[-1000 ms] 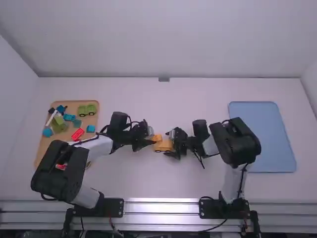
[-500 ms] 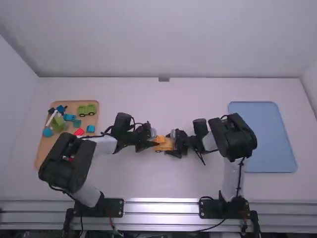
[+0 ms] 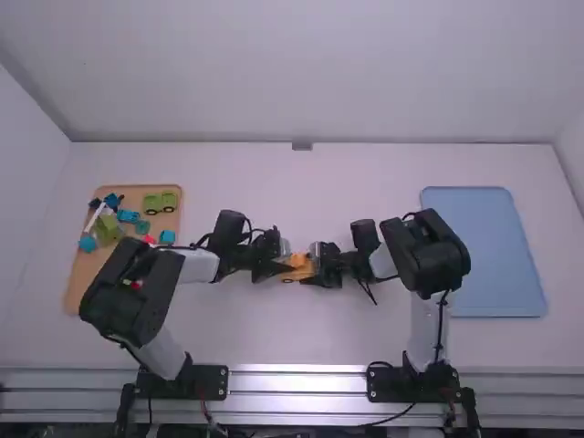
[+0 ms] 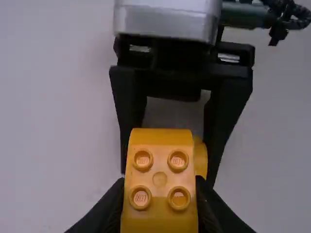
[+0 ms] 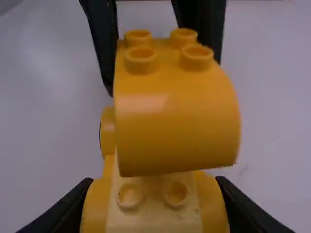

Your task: Assemble lego blocks to make yellow taxi

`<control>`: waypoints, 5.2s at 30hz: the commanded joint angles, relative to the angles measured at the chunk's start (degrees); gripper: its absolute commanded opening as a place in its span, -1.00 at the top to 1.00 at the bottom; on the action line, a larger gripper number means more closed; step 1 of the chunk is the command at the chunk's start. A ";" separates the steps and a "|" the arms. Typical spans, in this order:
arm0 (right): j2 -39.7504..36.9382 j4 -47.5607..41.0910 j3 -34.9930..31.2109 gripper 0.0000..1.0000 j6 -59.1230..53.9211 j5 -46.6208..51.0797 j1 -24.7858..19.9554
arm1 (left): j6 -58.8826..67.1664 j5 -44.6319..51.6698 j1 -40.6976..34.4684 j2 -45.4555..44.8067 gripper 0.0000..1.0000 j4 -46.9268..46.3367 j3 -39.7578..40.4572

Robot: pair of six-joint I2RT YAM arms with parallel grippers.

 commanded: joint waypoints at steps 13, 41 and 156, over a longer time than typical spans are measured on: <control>0.79 -0.31 0.37 0.13 -0.50 0.22 0.83 | 3.26 0.04 -0.57 2.60 0.91 -0.20 -0.26; 0.76 0.13 0.37 0.13 -0.44 -1.31 0.87 | 9.33 -10.51 -6.38 5.09 0.96 -19.43 9.38; -65.72 -51.80 10.98 -0.96 8.54 52.02 -6.12 | -39.78 -45.27 10.95 -78.01 -0.96 -22.03 -5.25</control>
